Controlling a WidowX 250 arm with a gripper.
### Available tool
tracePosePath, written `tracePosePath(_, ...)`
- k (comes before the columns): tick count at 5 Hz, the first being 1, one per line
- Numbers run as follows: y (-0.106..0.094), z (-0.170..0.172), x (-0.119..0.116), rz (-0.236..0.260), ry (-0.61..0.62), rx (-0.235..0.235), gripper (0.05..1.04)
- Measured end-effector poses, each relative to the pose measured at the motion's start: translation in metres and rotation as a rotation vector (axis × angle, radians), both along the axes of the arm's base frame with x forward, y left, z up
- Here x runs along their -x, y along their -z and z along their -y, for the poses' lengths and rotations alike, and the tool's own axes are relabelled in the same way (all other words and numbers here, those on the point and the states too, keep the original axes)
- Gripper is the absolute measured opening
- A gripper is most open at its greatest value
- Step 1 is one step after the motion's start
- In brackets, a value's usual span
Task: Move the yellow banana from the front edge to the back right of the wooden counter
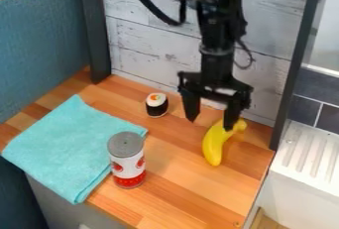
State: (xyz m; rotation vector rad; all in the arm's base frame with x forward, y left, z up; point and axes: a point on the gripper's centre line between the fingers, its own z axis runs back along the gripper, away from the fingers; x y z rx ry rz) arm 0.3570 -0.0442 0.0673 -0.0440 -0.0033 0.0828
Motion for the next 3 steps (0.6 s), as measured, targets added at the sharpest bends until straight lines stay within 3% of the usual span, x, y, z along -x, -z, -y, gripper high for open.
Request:
tracePosePath(1,-0.023,-0.010,0.017,0.022,-0.034,-0.046,1.001)
tracePosePath(2,-0.031,-0.019,0.032,-0.016,-0.034,-0.099,1.000)
tracePosePath(3,-0.034,-0.037,0.044,-0.050,-0.049,-0.104,1.000)
